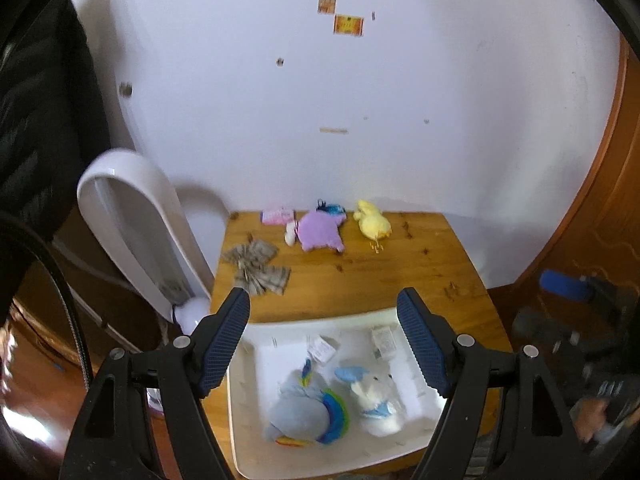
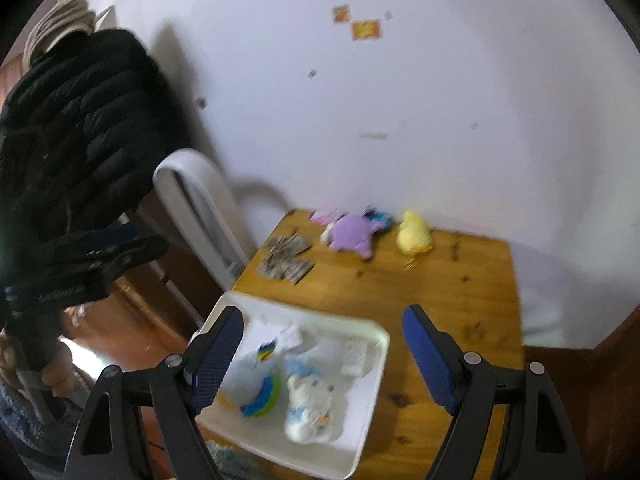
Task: Organize objects
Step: 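Open both tools to release card and bear, then withdraw from the tray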
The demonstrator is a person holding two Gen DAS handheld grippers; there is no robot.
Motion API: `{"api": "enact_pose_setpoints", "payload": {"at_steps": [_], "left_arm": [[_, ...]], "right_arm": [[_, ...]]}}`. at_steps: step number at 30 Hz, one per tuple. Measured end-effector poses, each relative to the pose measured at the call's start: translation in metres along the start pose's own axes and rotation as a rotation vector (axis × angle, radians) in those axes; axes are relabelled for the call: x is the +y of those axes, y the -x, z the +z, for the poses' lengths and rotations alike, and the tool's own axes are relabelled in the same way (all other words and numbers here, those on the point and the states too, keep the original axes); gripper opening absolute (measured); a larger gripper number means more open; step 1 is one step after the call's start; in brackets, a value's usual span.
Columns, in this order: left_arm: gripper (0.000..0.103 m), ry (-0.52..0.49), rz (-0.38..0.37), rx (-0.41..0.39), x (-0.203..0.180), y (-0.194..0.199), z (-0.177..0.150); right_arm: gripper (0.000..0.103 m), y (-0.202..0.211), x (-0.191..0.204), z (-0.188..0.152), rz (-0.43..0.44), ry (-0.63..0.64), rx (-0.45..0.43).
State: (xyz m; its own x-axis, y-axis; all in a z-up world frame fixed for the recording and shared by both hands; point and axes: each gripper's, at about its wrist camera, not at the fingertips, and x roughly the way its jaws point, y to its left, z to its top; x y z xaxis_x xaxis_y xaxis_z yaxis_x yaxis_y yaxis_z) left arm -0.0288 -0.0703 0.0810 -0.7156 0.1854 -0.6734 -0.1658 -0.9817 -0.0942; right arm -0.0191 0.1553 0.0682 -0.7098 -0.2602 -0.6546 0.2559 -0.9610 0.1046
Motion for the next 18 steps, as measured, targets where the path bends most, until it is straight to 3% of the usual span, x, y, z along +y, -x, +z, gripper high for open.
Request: {"api": "enact_pose_setpoints", "payload": {"at_steps": [7,12,18], "left_arm": [[0.079,0.027,-0.036,0.068,0.016,-0.004,0.047],[0.079,-0.018,0.061,0.071,0.019,-0.009,0.077],[0.079,-0.076,0.172,0.061,0.024,-0.020,0.112]], "right_arm": [[0.082,0.034,-0.011,0.063,-0.123,0.058,-0.127],[0.082,0.050,-0.013,0.105,-0.154,0.071,-0.191],[0.082,0.045,-0.007,0.158,-0.154,0.095,-0.206]]}}
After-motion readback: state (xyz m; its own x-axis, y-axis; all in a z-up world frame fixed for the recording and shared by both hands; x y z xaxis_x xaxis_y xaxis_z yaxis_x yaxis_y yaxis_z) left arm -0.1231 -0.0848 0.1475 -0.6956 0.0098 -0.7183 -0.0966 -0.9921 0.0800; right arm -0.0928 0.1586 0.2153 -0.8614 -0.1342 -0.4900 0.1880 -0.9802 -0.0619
